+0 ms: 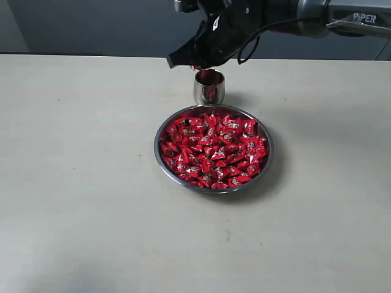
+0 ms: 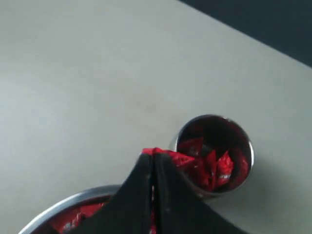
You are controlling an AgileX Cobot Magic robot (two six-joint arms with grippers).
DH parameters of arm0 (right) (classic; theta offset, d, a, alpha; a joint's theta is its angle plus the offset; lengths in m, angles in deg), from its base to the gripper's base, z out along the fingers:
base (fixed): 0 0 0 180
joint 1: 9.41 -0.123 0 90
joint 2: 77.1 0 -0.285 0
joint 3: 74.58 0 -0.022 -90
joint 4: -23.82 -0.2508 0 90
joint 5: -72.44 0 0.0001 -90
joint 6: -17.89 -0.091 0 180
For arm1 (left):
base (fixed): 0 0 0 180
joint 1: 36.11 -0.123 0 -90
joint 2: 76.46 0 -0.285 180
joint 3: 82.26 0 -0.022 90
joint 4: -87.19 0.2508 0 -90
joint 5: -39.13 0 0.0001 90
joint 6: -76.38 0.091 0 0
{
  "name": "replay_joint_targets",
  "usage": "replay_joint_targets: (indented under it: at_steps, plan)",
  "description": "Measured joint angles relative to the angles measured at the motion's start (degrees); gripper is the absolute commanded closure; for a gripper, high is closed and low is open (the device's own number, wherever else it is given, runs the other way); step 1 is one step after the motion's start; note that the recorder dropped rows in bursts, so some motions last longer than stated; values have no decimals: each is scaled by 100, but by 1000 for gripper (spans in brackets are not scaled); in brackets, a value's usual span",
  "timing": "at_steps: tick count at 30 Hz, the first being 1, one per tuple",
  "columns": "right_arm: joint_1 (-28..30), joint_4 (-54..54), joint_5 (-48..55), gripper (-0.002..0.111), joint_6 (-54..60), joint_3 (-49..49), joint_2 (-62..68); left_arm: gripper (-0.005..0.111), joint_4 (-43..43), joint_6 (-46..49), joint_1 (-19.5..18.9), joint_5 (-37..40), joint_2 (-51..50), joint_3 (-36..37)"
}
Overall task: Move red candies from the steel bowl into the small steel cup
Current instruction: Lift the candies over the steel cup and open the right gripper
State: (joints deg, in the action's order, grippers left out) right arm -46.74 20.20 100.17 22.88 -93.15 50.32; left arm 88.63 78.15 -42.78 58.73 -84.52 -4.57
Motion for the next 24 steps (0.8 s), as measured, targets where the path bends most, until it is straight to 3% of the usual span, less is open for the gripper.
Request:
replay_joint_targets:
  at_steps: [12,15,19,24]
  plan:
    - [393,-76,-898,107,-339,0,696,106,0,0,0,0,0,0]
    - [480,-284,-941,95,-353,0,782,106,0,0,0,0,0,0]
    - [544,-406,-964,71,-353,0,809,106,0,0,0,0,0,0]
    - [555,-441,-922,68,-353,0,809,106,0,0,0,0,0,0]
